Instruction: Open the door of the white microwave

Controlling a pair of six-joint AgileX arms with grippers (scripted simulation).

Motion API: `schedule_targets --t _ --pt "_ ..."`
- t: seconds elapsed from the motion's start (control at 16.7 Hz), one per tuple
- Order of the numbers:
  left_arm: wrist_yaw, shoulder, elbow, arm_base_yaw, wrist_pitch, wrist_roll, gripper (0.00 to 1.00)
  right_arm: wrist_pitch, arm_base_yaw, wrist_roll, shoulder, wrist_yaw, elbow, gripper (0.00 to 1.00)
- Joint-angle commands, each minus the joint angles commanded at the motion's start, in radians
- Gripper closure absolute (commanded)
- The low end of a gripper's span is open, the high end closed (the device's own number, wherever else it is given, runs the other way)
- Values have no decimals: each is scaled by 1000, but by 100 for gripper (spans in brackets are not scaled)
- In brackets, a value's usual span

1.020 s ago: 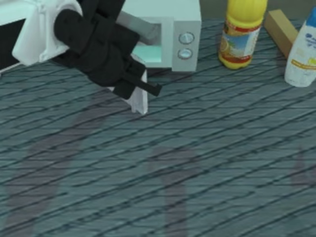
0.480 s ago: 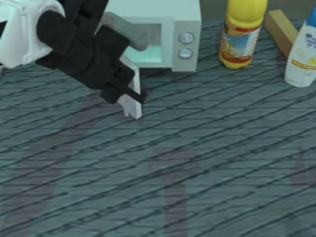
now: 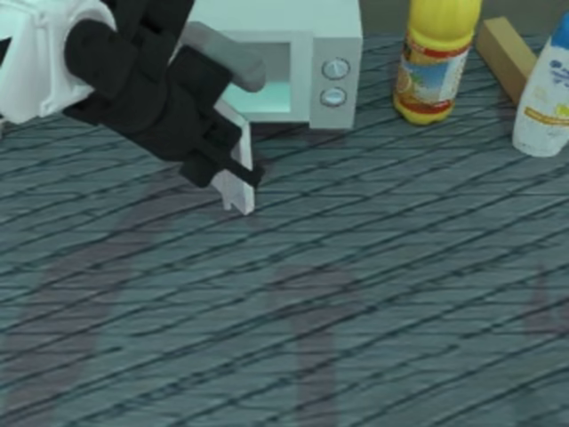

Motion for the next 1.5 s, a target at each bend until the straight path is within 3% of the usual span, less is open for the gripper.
schedule_targets --t 0.96,1.5 --pt "0 0 0 0 0 0 100 0 0 0 0 0 0 0" --pt "73 -33 -34 54 -24 134 100 0 0 0 0 0 0 0"
